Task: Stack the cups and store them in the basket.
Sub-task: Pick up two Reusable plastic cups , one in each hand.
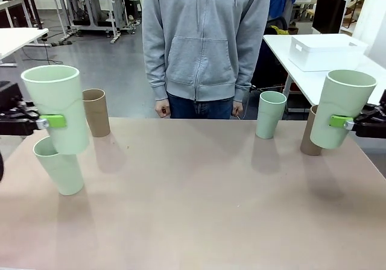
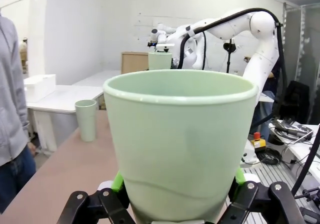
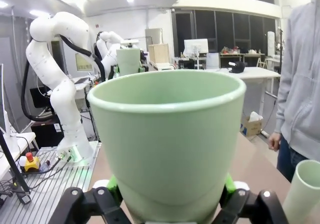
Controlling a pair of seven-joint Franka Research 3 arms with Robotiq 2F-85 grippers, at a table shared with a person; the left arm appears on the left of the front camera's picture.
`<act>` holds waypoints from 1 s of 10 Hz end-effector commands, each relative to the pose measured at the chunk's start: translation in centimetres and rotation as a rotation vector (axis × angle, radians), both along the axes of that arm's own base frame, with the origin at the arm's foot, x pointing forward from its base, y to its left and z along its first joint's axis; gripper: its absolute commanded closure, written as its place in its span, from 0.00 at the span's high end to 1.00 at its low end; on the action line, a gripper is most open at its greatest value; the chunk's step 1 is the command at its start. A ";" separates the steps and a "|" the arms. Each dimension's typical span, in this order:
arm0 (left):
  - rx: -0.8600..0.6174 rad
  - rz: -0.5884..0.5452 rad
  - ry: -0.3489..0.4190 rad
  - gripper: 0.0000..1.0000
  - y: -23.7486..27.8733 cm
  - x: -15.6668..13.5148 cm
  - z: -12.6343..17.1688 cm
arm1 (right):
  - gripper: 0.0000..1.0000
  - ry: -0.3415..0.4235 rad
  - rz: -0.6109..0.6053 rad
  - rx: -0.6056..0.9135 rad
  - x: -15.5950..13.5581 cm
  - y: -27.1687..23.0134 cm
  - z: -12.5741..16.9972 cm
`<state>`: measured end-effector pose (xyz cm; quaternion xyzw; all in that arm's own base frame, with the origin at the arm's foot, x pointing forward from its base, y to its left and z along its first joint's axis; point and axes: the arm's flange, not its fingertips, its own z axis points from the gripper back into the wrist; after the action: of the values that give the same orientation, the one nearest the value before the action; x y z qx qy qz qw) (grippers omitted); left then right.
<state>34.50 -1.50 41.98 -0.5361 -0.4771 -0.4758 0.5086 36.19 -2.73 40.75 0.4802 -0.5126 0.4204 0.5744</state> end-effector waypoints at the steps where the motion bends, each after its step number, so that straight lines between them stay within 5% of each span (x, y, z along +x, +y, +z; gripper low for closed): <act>1: -0.040 -0.013 -0.023 0.87 -2.8 -1.3 -1.6 | 0.84 0.007 0.007 0.019 -3.3 4.2 -1.9; 10: -0.071 0.001 -0.048 0.87 -4.6 -3.6 -3.9 | 0.84 0.013 -0.004 0.000 -7.8 8.6 -5.7</act>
<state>35.71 -4.45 38.51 -0.5468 -0.4880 -0.4802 0.4819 38.38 2.82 36.06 0.4935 -0.4979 0.4200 0.5764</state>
